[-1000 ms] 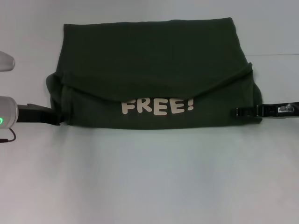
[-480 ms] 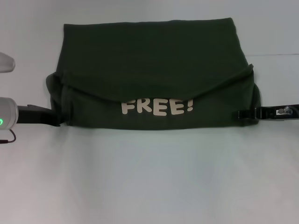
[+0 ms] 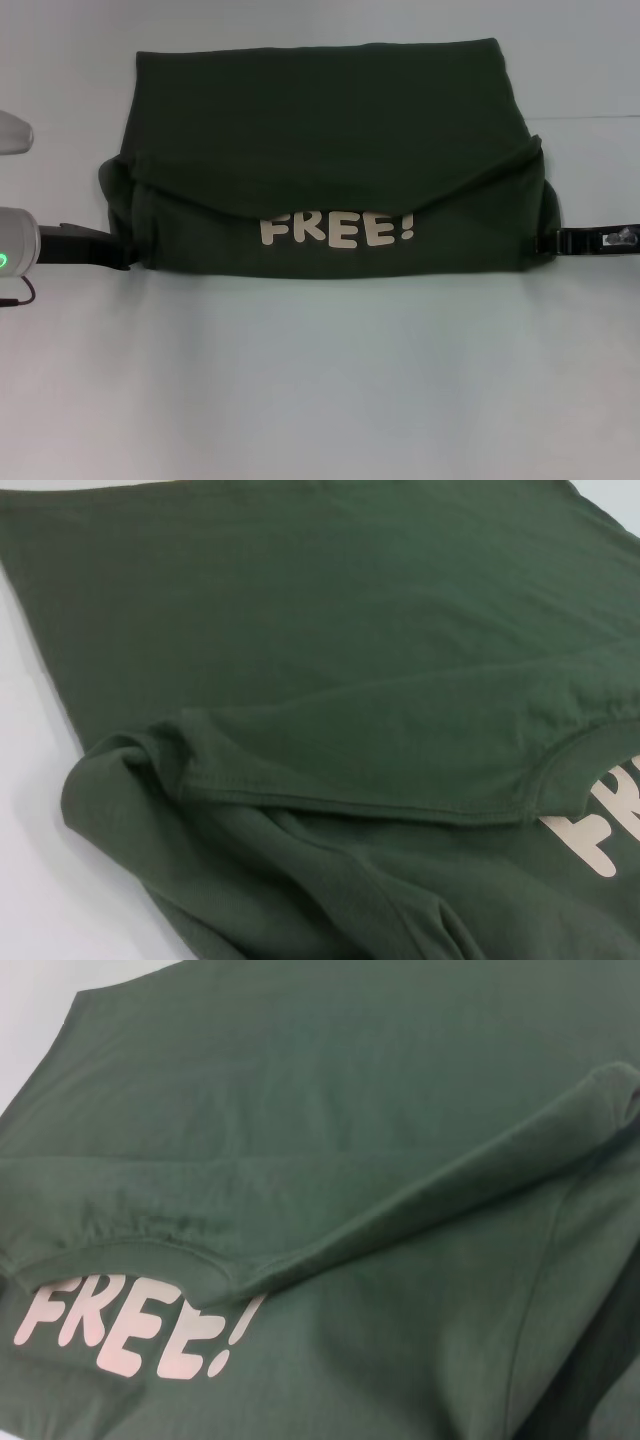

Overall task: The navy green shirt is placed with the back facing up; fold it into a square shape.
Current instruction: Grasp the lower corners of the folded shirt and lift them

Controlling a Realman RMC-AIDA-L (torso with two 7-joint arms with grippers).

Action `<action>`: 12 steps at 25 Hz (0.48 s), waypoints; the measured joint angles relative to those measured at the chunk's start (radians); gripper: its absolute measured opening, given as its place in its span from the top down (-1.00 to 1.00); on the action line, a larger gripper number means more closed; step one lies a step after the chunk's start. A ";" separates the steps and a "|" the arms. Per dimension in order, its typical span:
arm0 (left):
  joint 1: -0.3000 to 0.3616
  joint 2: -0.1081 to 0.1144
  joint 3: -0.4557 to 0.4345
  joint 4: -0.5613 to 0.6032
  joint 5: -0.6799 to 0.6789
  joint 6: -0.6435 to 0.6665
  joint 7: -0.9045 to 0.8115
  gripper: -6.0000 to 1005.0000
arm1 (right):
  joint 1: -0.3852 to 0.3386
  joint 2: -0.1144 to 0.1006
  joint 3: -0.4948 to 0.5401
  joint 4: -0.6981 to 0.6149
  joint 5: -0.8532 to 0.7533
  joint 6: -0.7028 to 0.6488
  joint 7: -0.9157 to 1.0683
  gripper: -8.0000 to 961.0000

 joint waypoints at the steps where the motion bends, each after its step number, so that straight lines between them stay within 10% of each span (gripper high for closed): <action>1: 0.000 0.000 0.000 0.000 0.000 0.000 0.000 0.90 | 0.000 0.000 0.002 0.000 0.001 0.000 -0.007 0.38; 6: -0.001 0.000 0.000 0.001 0.000 0.011 -0.001 0.90 | -0.004 0.001 0.006 -0.004 0.002 -0.002 -0.022 0.84; 12: -0.001 0.004 -0.006 0.006 0.000 0.044 -0.012 0.90 | -0.014 0.000 0.006 -0.009 0.003 -0.017 -0.031 0.90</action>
